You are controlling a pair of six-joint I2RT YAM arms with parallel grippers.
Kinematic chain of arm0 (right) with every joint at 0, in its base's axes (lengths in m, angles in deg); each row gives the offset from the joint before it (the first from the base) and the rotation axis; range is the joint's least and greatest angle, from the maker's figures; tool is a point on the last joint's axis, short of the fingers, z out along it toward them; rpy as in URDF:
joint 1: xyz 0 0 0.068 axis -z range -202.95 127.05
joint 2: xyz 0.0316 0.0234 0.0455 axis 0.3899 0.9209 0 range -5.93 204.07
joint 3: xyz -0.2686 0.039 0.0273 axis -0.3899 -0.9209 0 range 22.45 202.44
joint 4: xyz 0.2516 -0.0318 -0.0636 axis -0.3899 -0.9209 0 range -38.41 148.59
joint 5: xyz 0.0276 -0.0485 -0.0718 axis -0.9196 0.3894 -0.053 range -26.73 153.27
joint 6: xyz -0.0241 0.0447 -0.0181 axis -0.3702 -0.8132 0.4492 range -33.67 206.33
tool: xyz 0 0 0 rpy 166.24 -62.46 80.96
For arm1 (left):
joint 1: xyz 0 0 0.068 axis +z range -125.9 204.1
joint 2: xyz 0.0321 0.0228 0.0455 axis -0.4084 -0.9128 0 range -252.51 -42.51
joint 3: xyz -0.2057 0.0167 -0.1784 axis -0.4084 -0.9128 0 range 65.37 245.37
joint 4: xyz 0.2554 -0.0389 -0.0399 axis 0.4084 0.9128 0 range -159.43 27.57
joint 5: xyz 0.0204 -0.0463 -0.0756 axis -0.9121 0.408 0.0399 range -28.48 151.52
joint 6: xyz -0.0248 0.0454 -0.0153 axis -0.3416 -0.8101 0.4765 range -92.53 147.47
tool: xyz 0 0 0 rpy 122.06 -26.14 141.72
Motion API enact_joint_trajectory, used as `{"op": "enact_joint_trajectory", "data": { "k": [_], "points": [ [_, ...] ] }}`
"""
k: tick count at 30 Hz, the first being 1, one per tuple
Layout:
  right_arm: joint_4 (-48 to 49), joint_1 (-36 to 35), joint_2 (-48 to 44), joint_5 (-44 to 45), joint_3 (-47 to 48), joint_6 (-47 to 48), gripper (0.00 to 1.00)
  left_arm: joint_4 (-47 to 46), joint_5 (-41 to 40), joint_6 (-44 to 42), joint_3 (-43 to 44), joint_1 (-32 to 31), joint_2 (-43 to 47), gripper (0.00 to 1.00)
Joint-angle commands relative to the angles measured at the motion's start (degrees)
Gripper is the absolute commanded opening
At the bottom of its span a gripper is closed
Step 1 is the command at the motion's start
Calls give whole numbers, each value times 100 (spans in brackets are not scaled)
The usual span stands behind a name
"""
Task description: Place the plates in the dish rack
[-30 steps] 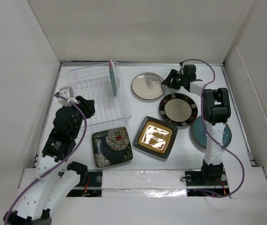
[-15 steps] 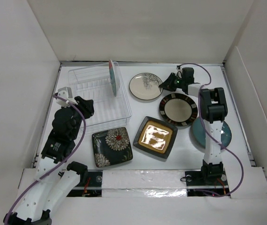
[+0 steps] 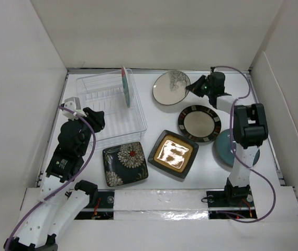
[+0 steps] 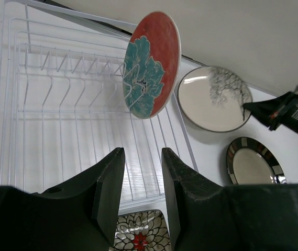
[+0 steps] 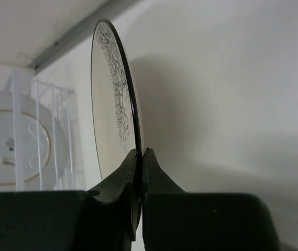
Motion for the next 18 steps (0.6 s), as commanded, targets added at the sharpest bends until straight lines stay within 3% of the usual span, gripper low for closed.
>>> {"op": "enact_joint_trajectory", "data": {
  "k": [1,9,13,18],
  "points": [
    [614,-357,-1417,1106,308,316,0,-197,28,-94,101,34,9,32],
    [-291,-2015,-2464,3725,1483,1827,0,-189,45,-85,110,87,53,32],
    [-863,-2894,-2219,4692,2574,2408,0,-250,98,-68,101,140,132,32],
    [-1354,-3916,-1227,5870,4050,3199,0,-189,-69,29,110,140,246,32]
  ]
}}
